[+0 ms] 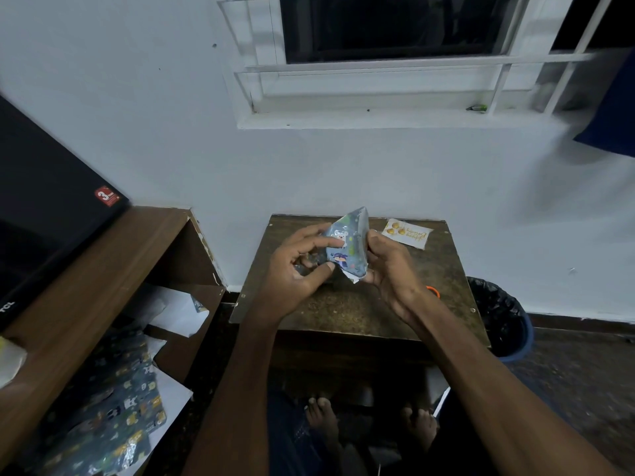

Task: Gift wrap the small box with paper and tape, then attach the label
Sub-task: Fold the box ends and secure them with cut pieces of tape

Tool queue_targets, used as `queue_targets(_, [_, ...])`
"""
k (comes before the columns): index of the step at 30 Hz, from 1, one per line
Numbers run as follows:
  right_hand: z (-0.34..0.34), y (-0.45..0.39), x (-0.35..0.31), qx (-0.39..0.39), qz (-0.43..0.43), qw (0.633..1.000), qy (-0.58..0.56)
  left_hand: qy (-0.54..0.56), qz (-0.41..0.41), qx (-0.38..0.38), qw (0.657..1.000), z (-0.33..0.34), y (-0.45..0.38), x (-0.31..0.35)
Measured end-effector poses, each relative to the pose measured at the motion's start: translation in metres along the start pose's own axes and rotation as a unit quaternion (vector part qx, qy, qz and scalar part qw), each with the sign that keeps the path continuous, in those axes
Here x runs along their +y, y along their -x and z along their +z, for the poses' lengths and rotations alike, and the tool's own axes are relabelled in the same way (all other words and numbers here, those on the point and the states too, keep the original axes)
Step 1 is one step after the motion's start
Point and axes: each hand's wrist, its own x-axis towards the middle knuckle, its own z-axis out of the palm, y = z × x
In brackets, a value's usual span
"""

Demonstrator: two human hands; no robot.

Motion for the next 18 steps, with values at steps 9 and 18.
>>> queue_targets(9, [0.003,0.007,-0.002,-0.035,-0.009,0.999,-0.03,-0.173,0.03,0.016,0.984,0.012,0.001,0.003])
queue_targets(18, [0.0,0.029,-0.009,0.016,-0.224,0.958,0.177,-0.152,0.051,0.073,0.984,0.021,-0.001,-0.013])
